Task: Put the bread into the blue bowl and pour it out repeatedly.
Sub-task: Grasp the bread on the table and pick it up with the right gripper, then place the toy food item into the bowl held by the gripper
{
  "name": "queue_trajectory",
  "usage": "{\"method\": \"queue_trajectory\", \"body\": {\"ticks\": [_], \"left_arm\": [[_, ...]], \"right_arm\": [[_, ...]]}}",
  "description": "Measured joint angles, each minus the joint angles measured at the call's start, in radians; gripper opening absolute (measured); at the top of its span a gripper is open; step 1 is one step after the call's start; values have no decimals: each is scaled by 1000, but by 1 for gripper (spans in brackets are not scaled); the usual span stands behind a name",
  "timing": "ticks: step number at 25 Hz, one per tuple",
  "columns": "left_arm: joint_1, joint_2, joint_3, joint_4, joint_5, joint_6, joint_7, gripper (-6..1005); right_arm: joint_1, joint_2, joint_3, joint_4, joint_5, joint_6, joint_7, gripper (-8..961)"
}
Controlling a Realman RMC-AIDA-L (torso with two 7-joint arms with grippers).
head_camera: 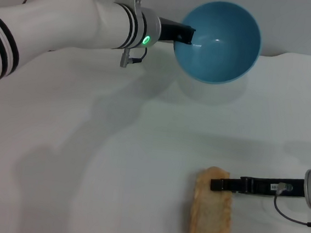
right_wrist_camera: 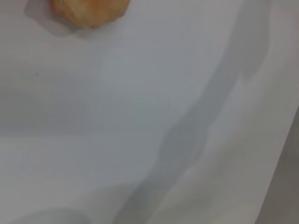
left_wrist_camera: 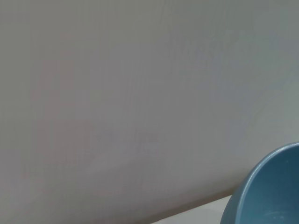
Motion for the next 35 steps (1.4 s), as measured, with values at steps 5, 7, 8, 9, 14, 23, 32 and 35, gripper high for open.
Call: {"method": "queue_trajectory", "body": {"ticks": [5, 7, 8, 9, 14, 23, 32, 35], "left_arm": [[2, 0, 0, 0, 0, -3, 0, -1], [2, 0, 0, 0, 0, -4, 0, -1], [3, 0, 0, 0, 0, -5, 0, -1], [3, 0, 0, 0, 0, -5, 0, -1], [7, 0, -3, 0, 0, -6, 0, -1], [8, -2, -5, 0, -11, -9, 0, -1], [-4, 1, 1, -2, -12, 44, 0, -2], [-10, 1, 2, -2, -12, 89, 0, -2]], "right_arm": [[-4, 5, 3, -5, 4, 19, 2, 556], [-2, 6, 3, -5, 5, 25, -14, 534], [-2, 6, 2, -5, 9, 28, -25, 523], [-1, 7, 1, -5, 17, 29, -40, 511], [-8, 7, -2, -8, 97, 17, -131, 455], [-38, 4, 1, -170, 130, -114, -200, 328], [-139, -1, 56, -683, 210, -282, -122, 257], [-127, -5, 109, -740, 211, -303, -121, 241]]}}
